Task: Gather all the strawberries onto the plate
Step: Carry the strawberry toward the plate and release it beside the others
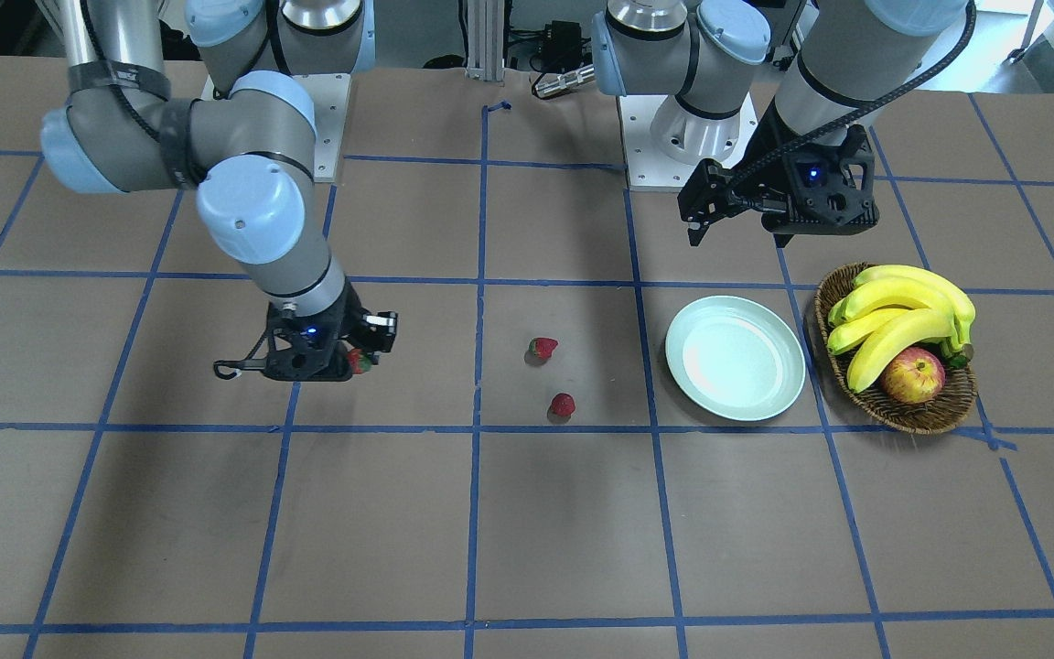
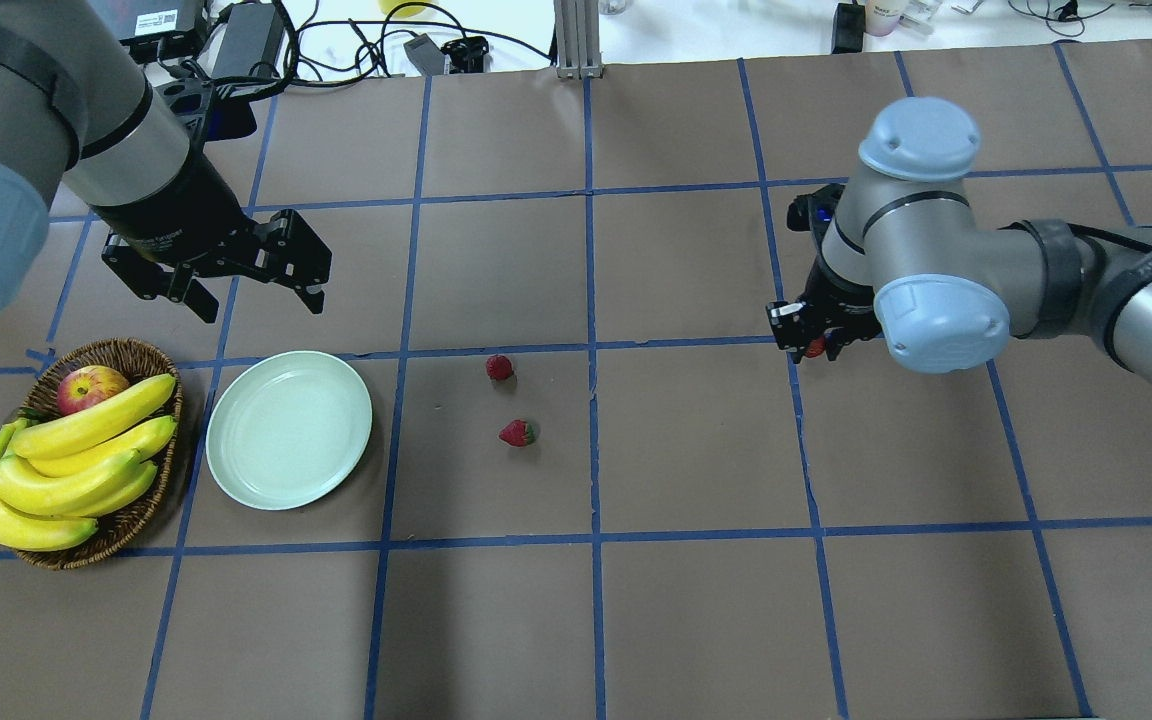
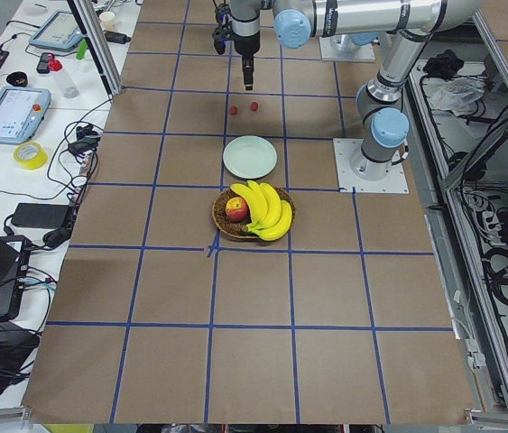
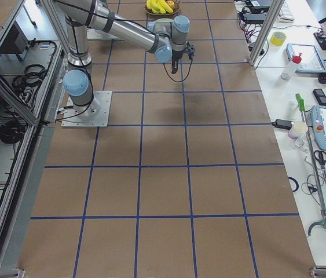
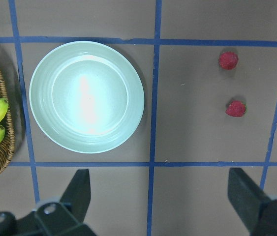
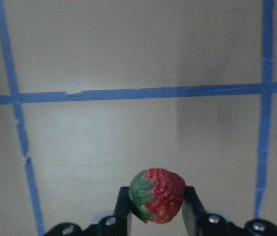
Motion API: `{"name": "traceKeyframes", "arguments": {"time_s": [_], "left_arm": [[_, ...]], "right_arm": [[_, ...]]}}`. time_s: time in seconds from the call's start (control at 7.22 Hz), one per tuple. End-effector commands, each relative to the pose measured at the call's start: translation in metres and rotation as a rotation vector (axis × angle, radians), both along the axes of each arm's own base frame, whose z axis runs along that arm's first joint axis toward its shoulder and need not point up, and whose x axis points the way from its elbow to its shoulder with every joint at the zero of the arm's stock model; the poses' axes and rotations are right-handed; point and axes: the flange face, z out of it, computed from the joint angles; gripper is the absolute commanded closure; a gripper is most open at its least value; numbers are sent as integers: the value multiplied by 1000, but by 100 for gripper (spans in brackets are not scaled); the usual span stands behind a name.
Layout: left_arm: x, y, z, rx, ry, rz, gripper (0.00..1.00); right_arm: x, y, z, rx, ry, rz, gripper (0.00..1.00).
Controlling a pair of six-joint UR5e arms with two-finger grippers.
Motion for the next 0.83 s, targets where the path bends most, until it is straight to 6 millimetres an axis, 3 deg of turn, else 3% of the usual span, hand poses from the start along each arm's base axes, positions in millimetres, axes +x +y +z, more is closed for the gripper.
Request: {"name": "traceKeyframes", "arguments": {"time_s": [0.0,0.14,0.28,0.42,0.69], "left_arm": [[0,0,1,-2,0,1,0],[0,0,-1,1,0,1,0],[0,0,1,-2,0,-1,0],[0,0,0,-1,0,-1,0],[0,0,0,-1,0,1,0]], "right_arm": [[105,5,-11,14,-74,-84,93],[148,3,-14,29,-109,-120,93],[173,1,-16,31,-112,-138,92],[184,9,-28,47,-95,-133,88],[188,12,-37,52,-87,-120,83]]}}
